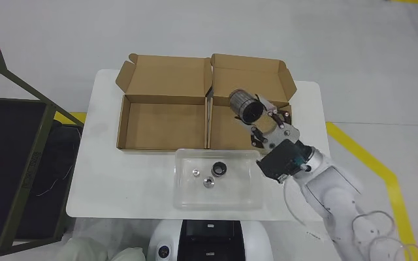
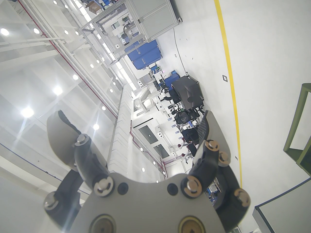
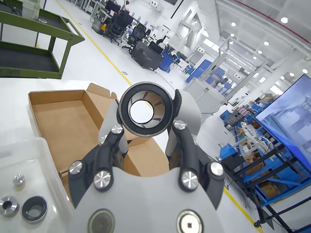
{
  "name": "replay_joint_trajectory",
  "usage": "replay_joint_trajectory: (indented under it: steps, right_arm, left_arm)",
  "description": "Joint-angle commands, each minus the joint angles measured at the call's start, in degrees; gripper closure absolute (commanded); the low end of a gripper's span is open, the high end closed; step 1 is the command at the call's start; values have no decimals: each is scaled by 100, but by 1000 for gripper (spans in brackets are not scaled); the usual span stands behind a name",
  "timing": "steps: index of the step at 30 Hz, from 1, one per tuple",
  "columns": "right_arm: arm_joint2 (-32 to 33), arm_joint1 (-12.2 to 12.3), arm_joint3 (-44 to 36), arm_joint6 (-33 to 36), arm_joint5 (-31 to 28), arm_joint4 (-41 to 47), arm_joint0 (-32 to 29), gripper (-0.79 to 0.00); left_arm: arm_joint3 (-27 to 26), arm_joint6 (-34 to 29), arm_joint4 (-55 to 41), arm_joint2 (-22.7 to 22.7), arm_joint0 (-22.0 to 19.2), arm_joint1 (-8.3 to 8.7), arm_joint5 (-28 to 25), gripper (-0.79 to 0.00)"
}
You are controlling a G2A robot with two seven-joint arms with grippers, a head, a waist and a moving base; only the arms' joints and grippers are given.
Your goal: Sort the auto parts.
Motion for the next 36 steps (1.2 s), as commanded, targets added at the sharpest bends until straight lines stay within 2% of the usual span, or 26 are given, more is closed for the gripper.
replay_joint_trajectory:
  steps: [1,12,30,36]
  right_arm:
    - [2,-4,-31,-120,83,-32,-16,0]
    - [34,-10,-128,-854,164,23,-90,0]
    - [-86,-45,180,-928,63,144,97,0]
    - [-201,-51,639,-723,-187,184,162,0]
  left_arm:
    - [0,0,0,0,0,0,0,-785]
    - [0,0,0,0,0,0,0,-785]
    - [0,0,0,0,0,0,0,-785]
    - [0,0,0,0,0,0,0,-785]
